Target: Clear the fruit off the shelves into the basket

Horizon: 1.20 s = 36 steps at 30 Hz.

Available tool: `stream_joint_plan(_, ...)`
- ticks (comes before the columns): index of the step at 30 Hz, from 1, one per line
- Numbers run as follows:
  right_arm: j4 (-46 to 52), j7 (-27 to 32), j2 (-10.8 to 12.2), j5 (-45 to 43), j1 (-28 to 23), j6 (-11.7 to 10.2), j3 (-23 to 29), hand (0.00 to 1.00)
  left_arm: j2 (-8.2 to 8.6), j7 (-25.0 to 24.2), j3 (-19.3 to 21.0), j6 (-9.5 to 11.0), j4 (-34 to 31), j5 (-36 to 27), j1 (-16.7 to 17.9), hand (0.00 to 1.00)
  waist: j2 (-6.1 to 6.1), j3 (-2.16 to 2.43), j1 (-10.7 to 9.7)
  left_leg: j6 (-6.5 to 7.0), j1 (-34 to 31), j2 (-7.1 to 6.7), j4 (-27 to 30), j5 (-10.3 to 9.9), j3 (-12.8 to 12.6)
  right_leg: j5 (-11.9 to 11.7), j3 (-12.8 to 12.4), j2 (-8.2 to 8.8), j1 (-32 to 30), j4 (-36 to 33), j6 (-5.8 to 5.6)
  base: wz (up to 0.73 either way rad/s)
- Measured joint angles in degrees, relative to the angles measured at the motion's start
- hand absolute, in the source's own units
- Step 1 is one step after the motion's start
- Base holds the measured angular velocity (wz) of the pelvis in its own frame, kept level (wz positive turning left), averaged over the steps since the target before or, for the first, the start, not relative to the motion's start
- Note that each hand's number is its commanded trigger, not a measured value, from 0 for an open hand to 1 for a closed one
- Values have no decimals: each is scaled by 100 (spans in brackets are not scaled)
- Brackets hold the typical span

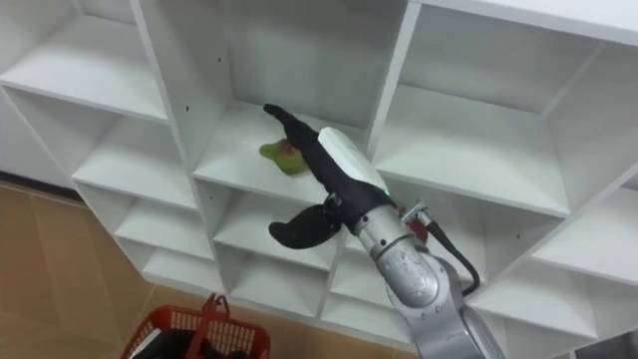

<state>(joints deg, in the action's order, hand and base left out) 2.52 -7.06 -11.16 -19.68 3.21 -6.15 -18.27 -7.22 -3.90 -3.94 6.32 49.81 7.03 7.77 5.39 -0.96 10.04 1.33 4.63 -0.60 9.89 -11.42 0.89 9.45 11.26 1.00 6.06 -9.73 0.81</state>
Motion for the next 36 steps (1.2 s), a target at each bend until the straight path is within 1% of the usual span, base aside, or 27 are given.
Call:
stream_joint_plan(1, -12, 32, -1, 23, 57, 0, 3, 0, -2, 3, -1, 0, -8, 0, 5, 100, 6, -5, 0, 0, 0, -1, 6, 0, 5, 0, 6, 2, 5, 1, 0, 8)
stream_joint_plan(3, -53, 185, -3, 24, 280, -3, 44, 0, -23, 40, -5, 1, -46, 1, 21, 100, 48, -38, 0, 0, -3, -7, 29, 0, 46, 1, 59, 4, 39, 8, 0, 9)
stream_joint_plan(5, -85, 302, -4, 27, 371, -9, 112, 0, -50, 74, -3, 1, -54, 1, 29, 100, 90, -60, 1, 0, -9, -11, 53, 0, 105, 2, 109, 6, 66, 13, -1, 14)
stream_joint_plan(7, -215, 361, -20, 75, 454, -10, 175, 0, -97, 57, 30, -1, -152, 1, 99, 100, 171, -33, 19, -1, -47, -14, 87, -1, 158, 2, 160, 7, 66, 13, -1, 14)
stream_joint_plan(10, -262, 406, -27, 83, 455, -9, 200, 0, -118, 30, 110, -13, -236, 107, 135, 100, 240, -2, 69, 0, -96, -21, 167, -3, 221, 2, 207, 11, 62, 7, -1, 12)
stream_joint_plan(12, -335, 448, -27, 70, 456, -9, 211, 0, -110, -15, 196, -53, -360, 244, 150, 100, 265, -8, 85, -1, -118, -18, 189, -3, 256, 2, 293, 19, 61, 3, -1, 11)
stream_joint_plan(14, -498, 489, -54, 147, 477, -10, 219, 0, -110, -71, 244, -105, -441, 295, 147, 100, 303, -1, 140, -2, -136, -18, 179, -6, 277, 2, 305, 20, 61, 1, -2, 6)
stream_joint_plan(16, -716, 565, -57, 268, 549, -9, 216, 0, -119, -84, 251, -114, -464, 297, 147, 100, 339, -10, 185, -5, -139, -22, 180, -4, 288, 2, 307, 18, 65, 1, -2, 2)
stream_joint_plan(18, -1065, 698, -64, 390, 701, -3, 219, 0, -140, -95, 307, -143, -463, 323, 147, 100, 415, -34, 275, -16, -149, -31, 187, 3, 317, 2, 324, 10, 72, 4, -1, 5)
stream_joint_plan(19, -1178, 763, -66, 390, 742, 0, 221, 0, -140, -138, 367, -174, -462, 328, 149, 100, 460, -31, 290, -22, -164, -33, 191, 7, 362, 2, 333, 5, 73, 5, -1, 15)
stream_joint_plan(20, -1215, 788, -67, 390, 757, 0, 222, 0, -141, -144, 385, -193, -462, 328, 150, 100, 475, -37, 291, -25, -173, -35, 194, 9, 398, 2, 350, 3, 76, 5, -1, 20)
stream_joint_plan(22, -1290, 860, -67, 367, 810, 0, 230, 0, -139, -166, 447, -230, -464, 386, 149, 100, 543, -31, 304, -30, -208, -34, 218, 11, 452, 2, 419, -1, 79, 8, -1, 20)
stream_joint_plan(24, -1382, 1012, -86, 302, 874, 0, 239, 0, -165, -188, 499, -260, -484, 490, 149, 100, 624, -35, 322, -34, -277, -46, 259, 9, 577, 2, 573, 3, 76, 7, -1, 27)
stream_joint_plan(25, -1443, 1033, -96, 290, 923, 1, 239, 0, -181, -194, 501, -275, -485, 490, 151, 100, 640, -31, 333, -36, -296, -46, 272, 7, 585, 2, 599, 3, 68, 8, -1, 16)
stream_joint_plan(27, -1633, 1147, -153, 130, 1148, 25, 238, 0, -251, -203, 495, -386, -485, 491, 149, 100, 673, -30, 411, -42, -348, -45, 292, 3, 598, 2, 604, 0, 27, 9, -1, 0)
stream_joint_plan(28, -1689, 1185, -164, 100, 1210, 25, 238, 0, -254, -208, 498, -407, -484, 491, 149, 100, 676, -29, 420, -42, -361, -45, 296, 3, 601, 2, 604, -1, 16, 9, -1, 0)
stream_joint_plan(29, -1795, 1264, -193, 31, 1319, 29, 238, 0, -277, -213, 506, -434, -485, 491, 143, 100, 690, -18, 444, -42, -402, -49, 311, 4, 618, 1, 608, -1, -10, 10, -1, 9)
stream_joint_plan(30, -1871, 1311, -232, -100, 1408, 45, 238, 0, -295, -259, 589, -446, -483, 503, 141, 100, 715, -14, 459, -44, -419, -58, 330, 5, 654, 1, 605, 0, -13, 10, -1, 11)
stream_joint_plan(32, -1952, 1404, -253, -209, 1462, 70, 238, 0, -304, -310, 686, -484, -480, 497, 146, 100, 724, -16, 466, -43, -426, -70, 366, 5, 713, 1, 609, 2, -6, 9, -1, 15)
stream_joint_plan(34, -1988, 1446, -253, -264, 1491, 78, 238, 0, -320, -329, 723, -517, -480, 494, 145, 100, 764, -30, 476, -43, -427, -73, 372, 5, 734, 1, 609, 2, -8, 10, -1, 9)
stream_joint_plan(35, -1992, 1448, -253, -289, 1494, 78, 236, 0, -339, -339, 723, -541, -480, 498, 143, 100, 785, -50, 503, -43, -437, -75, 372, 5, 742, 1, 606, 1, -8, 12, -1, 0)
stream_joint_plan(36, -2011, 1448, -253, -336, 1494, 79, 232, 0, -349, -339, 724, -560, -480, 501, 140, 100, 806, -60, 561, -42, -454, -76, 370, 4, 742, 1, 608, 1, -16, 13, -1, 0)
